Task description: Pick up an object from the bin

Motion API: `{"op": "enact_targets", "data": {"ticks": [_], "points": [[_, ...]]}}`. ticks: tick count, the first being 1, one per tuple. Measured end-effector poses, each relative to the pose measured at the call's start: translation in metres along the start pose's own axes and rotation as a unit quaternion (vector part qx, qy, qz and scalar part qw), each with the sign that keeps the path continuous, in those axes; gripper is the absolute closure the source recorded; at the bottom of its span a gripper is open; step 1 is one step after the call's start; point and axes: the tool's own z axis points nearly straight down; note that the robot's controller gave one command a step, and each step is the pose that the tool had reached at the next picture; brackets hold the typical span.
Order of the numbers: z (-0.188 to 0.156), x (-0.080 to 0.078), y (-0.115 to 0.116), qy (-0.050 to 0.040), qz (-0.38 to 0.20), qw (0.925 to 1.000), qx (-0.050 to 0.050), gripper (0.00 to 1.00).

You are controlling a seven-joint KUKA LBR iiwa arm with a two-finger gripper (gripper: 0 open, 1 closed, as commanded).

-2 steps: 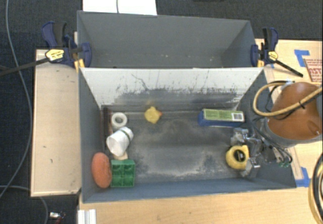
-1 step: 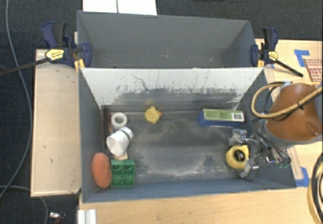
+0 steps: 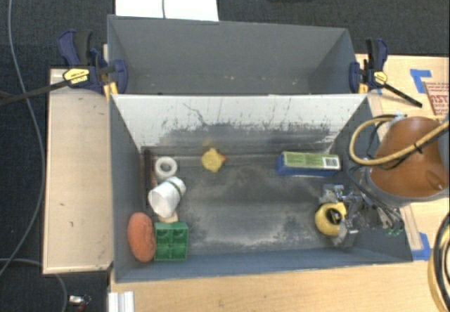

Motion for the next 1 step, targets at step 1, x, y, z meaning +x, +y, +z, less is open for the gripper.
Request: {"op": "enact_targets", "data": {"ticks": [1], "points": [[0.0001, 0.0001, 0.0000, 0.0001, 0.000, 1.0000, 0.000, 1.00]]}}
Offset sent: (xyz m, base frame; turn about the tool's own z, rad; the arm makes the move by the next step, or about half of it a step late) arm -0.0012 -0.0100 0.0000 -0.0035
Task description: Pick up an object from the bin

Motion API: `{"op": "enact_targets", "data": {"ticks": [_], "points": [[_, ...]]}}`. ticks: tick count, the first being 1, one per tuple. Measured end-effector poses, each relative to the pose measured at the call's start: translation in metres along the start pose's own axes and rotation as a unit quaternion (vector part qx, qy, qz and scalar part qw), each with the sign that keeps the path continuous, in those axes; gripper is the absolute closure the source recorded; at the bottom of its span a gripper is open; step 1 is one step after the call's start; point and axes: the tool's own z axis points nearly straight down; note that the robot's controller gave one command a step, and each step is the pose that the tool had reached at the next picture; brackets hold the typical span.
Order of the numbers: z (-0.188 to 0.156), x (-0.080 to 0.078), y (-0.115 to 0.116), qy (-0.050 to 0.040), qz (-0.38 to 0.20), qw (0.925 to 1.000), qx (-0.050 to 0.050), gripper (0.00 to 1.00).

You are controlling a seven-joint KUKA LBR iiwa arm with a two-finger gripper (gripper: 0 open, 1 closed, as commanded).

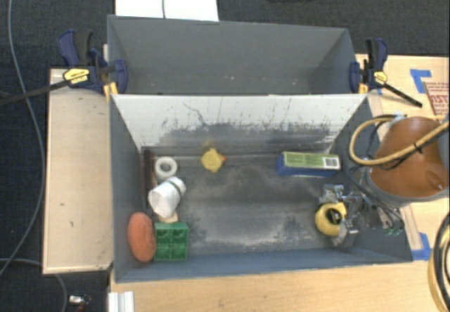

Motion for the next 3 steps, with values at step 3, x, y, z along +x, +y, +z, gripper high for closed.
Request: {"op": "enact_targets", "data": {"ticks": [3], "points": [[-0.003, -0.005, -0.010, 0.0000, 0.013, 0.9999, -0.002, 1.00]]}}
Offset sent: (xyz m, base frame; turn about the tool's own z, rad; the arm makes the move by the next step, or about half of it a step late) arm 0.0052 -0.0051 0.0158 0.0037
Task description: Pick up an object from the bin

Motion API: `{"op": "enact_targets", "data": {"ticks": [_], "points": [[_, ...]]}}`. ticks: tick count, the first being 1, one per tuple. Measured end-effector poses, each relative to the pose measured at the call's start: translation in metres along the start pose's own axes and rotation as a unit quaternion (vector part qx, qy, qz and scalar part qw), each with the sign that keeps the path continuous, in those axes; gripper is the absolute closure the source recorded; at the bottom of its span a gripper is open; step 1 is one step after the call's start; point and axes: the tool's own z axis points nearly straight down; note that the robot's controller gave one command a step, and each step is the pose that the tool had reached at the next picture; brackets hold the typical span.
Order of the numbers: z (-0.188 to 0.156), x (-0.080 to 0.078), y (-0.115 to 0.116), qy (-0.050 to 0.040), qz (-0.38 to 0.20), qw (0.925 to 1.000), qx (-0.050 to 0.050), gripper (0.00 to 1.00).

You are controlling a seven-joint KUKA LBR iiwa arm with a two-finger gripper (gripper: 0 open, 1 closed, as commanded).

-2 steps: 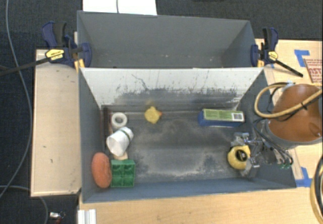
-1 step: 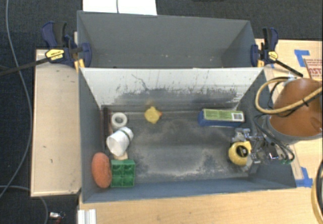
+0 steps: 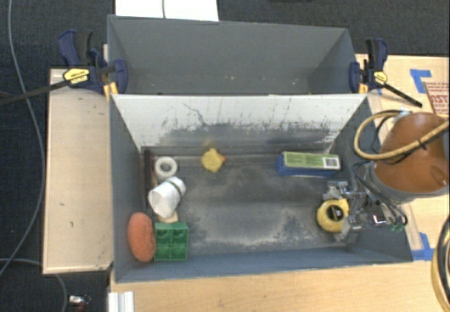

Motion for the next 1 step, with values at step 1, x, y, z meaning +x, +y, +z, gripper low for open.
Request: {"op": "enact_targets", "data": {"ticks": [1], "points": [[-0.0426, -0.0190, 0.0053, -0.0001, 0.008, 1.0000, 0.000, 1.00]]}}
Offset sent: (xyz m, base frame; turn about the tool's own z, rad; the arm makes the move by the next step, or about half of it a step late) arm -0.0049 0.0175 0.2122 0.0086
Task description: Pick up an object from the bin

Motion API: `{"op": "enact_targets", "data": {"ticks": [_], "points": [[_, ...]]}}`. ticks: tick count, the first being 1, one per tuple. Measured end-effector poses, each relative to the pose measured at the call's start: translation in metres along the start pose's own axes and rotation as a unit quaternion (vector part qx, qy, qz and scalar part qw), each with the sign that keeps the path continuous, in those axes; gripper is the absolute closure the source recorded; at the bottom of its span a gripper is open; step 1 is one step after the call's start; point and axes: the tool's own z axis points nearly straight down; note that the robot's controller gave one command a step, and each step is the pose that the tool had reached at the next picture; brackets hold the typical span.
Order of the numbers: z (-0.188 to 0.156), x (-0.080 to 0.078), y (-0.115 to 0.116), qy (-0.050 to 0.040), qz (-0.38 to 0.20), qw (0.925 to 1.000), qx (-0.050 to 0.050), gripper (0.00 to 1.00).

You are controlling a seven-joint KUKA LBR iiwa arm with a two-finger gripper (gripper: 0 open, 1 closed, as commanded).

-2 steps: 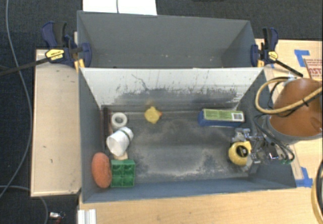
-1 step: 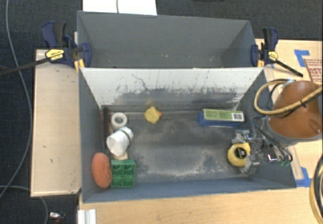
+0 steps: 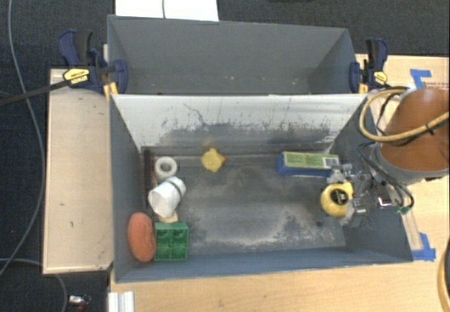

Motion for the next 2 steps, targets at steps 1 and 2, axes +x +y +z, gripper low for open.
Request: {"op": "enact_targets", "data": {"ticks": [1, 2], "points": [[-0.088, 0.008, 0.007, 0.0030, 0.000, 1.0000, -0.001, 1.00], [0.040, -0.014, -0.014, 0.0025, -0.068, 0.9977, -0.002, 1.00]]}}
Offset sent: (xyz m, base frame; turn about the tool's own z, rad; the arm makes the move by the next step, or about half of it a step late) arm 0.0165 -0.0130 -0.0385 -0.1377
